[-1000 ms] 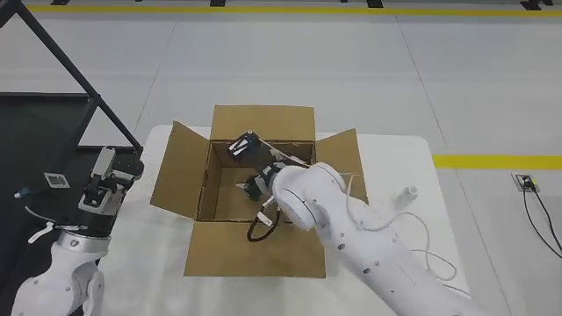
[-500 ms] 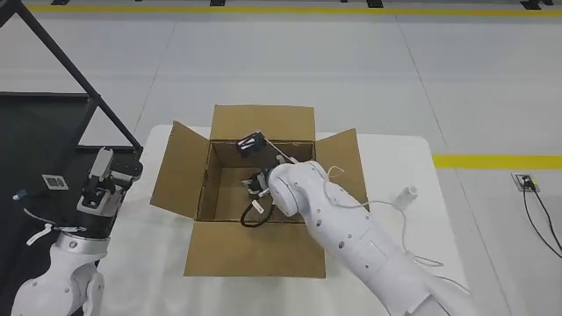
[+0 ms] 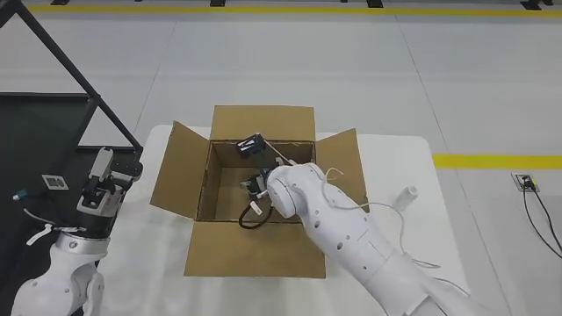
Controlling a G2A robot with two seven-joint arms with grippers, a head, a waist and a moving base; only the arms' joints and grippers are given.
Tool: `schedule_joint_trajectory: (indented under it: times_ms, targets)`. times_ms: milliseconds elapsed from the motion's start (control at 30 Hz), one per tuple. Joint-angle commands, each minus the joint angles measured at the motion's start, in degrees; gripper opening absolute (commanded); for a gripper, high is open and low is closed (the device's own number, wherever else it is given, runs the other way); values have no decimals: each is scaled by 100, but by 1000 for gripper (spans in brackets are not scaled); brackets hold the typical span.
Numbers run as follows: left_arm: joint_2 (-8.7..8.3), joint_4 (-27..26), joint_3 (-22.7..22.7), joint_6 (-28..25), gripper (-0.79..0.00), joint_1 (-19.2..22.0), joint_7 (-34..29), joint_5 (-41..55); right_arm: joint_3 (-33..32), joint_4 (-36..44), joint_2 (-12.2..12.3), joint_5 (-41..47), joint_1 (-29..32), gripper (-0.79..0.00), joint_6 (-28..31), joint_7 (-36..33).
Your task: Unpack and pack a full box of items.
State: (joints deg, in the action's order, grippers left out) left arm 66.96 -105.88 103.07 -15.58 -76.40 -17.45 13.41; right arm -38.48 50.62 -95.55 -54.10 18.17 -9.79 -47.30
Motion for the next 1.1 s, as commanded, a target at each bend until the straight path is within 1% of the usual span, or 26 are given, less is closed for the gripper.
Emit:
schedule_joint_trajectory:
  times_ms: [0, 133, 367, 500, 667, 1067]
  targets:
    - [0, 0, 0, 0, 0, 0, 0, 0, -42, -104, -40, 119, -7, 0, -65, 11]
    - [0, 0, 0, 0, 0, 0, 0, 0, -94, -451, -142, 284, -95, 0, -235, 117]
    - [0, 0, 0, 0, 0, 0, 0, 0, -51, -1097, -386, 414, -296, 0, -770, 350]
    - [0, 0, 0, 0, 0, 0, 0, 0, -49, -1487, -528, 536, -410, 0, -923, 529]
    - [0, 0, 0, 0, 0, 0, 0, 0, -149, -1980, -682, 879, -503, 0, -814, 814]
    - [0, 0, 0, 0, 0, 0, 0, 0, -187, -2861, -1006, 1155, -700, 0, -654, 1282]
